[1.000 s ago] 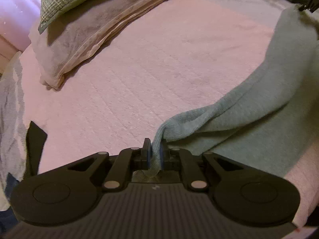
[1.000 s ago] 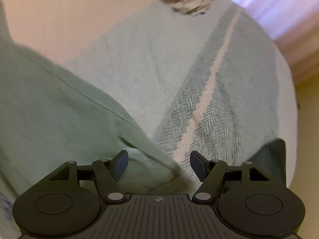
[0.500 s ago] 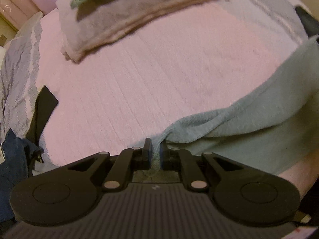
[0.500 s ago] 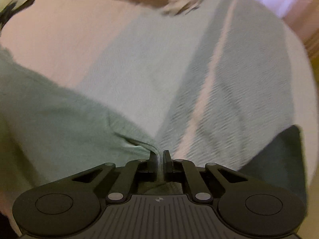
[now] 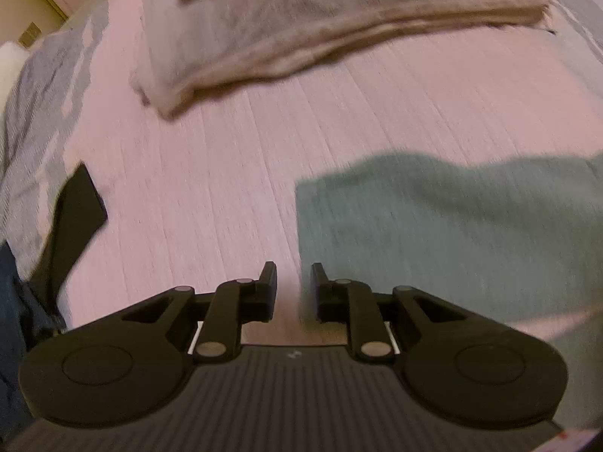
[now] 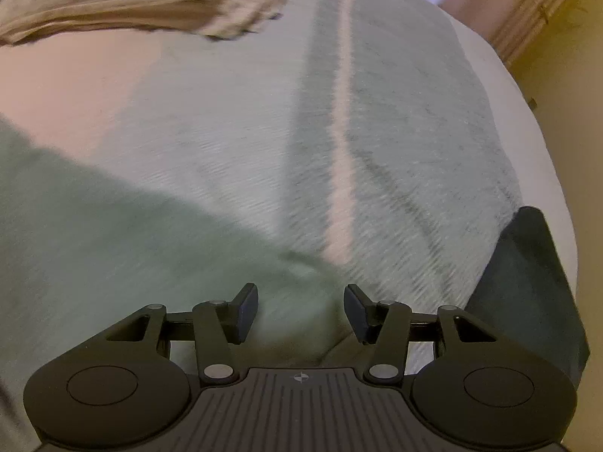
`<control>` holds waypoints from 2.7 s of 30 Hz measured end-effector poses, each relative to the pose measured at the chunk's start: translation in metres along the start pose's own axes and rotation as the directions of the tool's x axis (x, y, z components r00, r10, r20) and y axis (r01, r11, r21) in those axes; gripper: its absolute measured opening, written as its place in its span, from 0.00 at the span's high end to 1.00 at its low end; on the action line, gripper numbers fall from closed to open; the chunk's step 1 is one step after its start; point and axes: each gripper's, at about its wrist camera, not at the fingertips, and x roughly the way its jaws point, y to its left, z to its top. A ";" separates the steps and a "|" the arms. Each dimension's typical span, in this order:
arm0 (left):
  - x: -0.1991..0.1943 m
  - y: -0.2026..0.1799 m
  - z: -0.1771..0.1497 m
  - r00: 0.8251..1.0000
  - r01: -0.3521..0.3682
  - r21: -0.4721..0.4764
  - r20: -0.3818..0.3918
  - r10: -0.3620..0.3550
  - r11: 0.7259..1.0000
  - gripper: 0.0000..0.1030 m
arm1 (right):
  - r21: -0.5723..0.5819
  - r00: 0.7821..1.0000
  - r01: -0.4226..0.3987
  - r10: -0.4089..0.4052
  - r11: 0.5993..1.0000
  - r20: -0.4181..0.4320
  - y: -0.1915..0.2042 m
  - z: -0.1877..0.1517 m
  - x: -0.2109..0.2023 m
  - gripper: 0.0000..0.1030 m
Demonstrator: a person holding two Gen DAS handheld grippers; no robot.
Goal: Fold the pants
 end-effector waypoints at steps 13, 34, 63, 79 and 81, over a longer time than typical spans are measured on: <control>-0.038 0.022 -0.197 0.985 0.110 -0.271 -0.096 -0.140 0.956 0.64 | 0.165 0.996 -0.078 0.082 0.983 -0.016 0.098 -0.104 -0.066 0.53; -0.037 0.055 -0.277 0.905 0.410 -0.419 0.077 -0.418 0.810 0.77 | 0.641 0.989 0.143 -0.085 0.754 -0.120 0.169 -0.262 -0.139 0.52; -0.085 -0.030 -0.350 0.968 0.067 -0.402 -0.197 -0.157 0.913 0.74 | 0.889 0.997 -0.079 0.020 0.451 0.079 -0.020 -0.339 -0.116 0.82; -0.128 -0.054 -0.198 0.993 0.118 -0.231 0.020 -0.116 0.966 0.69 | 0.646 0.968 -0.233 0.107 0.727 0.228 -0.027 -0.218 -0.136 0.67; -0.128 -0.100 -0.169 0.978 0.204 -0.172 0.068 -0.195 0.964 0.67 | 0.601 0.958 -0.274 0.160 0.751 0.238 -0.038 -0.206 -0.106 0.67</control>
